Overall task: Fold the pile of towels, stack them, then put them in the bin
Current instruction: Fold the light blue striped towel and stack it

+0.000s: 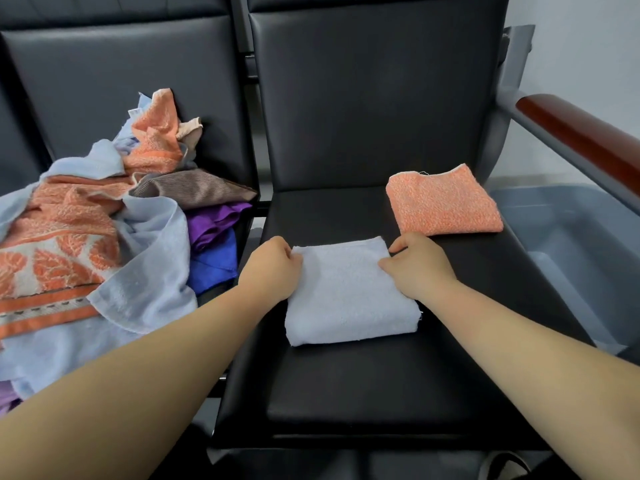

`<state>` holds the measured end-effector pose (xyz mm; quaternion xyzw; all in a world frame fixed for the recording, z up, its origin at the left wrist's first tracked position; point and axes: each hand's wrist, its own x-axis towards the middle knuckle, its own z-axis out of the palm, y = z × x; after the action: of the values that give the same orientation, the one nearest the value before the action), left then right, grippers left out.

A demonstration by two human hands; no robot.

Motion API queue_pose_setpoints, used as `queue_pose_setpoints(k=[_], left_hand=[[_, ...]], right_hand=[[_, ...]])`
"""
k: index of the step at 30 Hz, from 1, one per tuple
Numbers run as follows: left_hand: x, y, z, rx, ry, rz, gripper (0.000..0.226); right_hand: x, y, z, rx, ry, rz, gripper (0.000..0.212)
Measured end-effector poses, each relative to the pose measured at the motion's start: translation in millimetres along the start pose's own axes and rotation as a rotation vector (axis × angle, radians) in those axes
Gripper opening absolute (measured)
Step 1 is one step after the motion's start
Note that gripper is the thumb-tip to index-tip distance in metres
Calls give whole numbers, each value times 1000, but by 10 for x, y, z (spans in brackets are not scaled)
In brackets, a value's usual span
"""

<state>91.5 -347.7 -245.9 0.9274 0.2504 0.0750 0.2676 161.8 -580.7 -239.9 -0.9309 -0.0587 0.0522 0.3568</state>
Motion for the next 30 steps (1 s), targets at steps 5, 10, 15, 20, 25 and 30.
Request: queue_pose_setpoints(k=[5,10,15,20,25,30], left_hand=[[-72,7,-22,168,-39,-17,30],[-172,88,-114,131,-305,-163,20],[-277,195,-92,-245,-198,-191,14],[-252,639,-72,-392,-15,-39,20],[130,1342,40,-490,33,103,17],[695,2002,434,-499,-28,125,14]], right_hand=[[-12,-90,-87,-371,-213,65,41],[-151,-181,-135,-366,-378,95,33],[-197,-137,-196,-157,-349,67,21],[-78,-118,-479,53,-149,28,47],[314,6,-970,20,128,-57,37],[962,354,-1274,-9,234,24,23]])
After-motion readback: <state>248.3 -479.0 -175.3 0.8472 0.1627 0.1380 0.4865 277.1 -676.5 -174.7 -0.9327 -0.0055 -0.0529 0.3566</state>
